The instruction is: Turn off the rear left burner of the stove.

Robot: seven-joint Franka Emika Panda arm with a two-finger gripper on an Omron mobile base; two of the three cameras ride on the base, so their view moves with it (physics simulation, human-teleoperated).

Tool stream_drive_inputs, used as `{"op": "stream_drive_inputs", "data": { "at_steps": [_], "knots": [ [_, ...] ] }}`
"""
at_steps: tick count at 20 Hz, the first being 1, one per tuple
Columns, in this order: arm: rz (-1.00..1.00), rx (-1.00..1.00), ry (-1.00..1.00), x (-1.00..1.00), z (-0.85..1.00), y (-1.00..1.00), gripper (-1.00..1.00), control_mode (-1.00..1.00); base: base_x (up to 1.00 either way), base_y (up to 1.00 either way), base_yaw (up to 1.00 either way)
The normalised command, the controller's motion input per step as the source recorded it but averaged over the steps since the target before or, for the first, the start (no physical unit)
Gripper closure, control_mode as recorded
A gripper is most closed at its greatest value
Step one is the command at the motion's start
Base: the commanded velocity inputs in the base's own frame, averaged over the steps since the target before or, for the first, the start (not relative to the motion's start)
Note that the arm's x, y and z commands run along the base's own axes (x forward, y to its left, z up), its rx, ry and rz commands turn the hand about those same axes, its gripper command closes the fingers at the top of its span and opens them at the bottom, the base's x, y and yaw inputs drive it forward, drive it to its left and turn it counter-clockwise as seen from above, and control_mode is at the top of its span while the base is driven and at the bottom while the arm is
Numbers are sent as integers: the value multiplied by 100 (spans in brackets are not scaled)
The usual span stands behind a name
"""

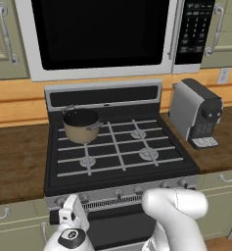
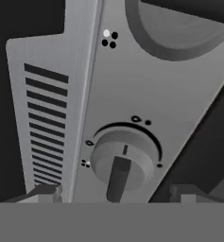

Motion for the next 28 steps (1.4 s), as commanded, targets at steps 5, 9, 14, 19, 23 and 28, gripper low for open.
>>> {"op": "stream_drive_inputs", "data": {
  "at_steps": [5, 9, 14, 19, 23, 28],
  "knots": [
    [1, 1, 0, 0, 9, 0, -100, -100, 0, 0, 0],
    [4, 0, 0, 0, 0, 6, -100, -100, 0, 0, 0],
    [4, 0, 0, 11, -3, 35, -100, -100, 0, 0, 0],
    [13, 7, 0, 18, 0, 4, -100, -100, 0, 0, 0],
    [8, 0, -3, 0, -12, -3, -100, -100, 0, 0, 0],
    [8, 1, -9, 0, -3, -21, -100, -100, 0, 0, 0]
  ]
}}
